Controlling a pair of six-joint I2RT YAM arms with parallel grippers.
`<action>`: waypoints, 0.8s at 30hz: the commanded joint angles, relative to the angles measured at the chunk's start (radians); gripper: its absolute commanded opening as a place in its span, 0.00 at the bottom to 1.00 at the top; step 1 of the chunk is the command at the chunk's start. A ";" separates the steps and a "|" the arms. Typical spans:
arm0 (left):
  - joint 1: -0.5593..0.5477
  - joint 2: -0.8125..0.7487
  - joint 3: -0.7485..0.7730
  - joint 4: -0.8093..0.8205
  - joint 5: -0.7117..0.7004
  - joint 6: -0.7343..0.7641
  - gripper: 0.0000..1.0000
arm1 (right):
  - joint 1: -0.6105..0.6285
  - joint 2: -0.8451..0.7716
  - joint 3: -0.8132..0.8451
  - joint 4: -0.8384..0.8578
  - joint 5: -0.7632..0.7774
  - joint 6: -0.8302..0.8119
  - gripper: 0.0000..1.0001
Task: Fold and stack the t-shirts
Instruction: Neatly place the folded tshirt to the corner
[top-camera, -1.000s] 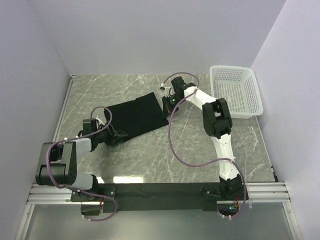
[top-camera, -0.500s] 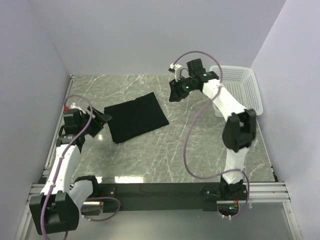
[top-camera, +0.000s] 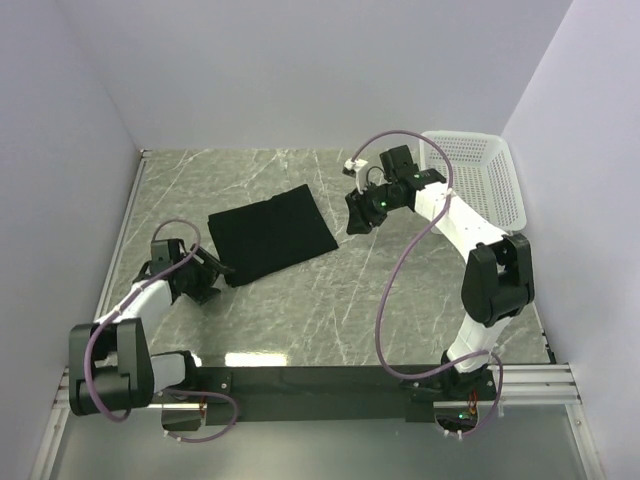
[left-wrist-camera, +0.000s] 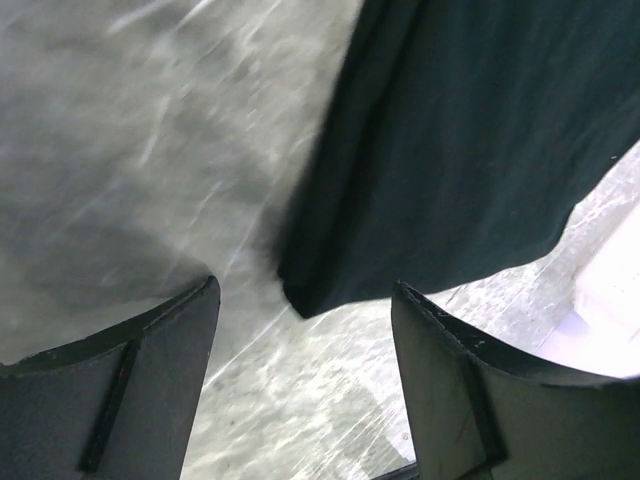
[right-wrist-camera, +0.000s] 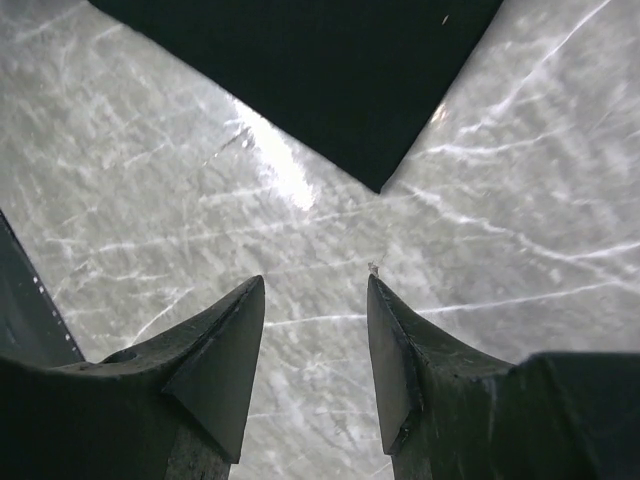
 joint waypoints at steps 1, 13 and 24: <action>0.000 0.049 0.043 0.071 0.018 0.042 0.75 | -0.001 -0.076 -0.016 0.056 -0.029 0.013 0.53; -0.087 0.288 0.097 0.164 0.004 0.015 0.35 | -0.027 -0.096 -0.022 0.059 -0.041 0.039 0.53; -0.004 0.375 0.378 -0.107 -0.217 0.243 0.01 | -0.067 -0.098 -0.031 0.066 -0.043 0.043 0.53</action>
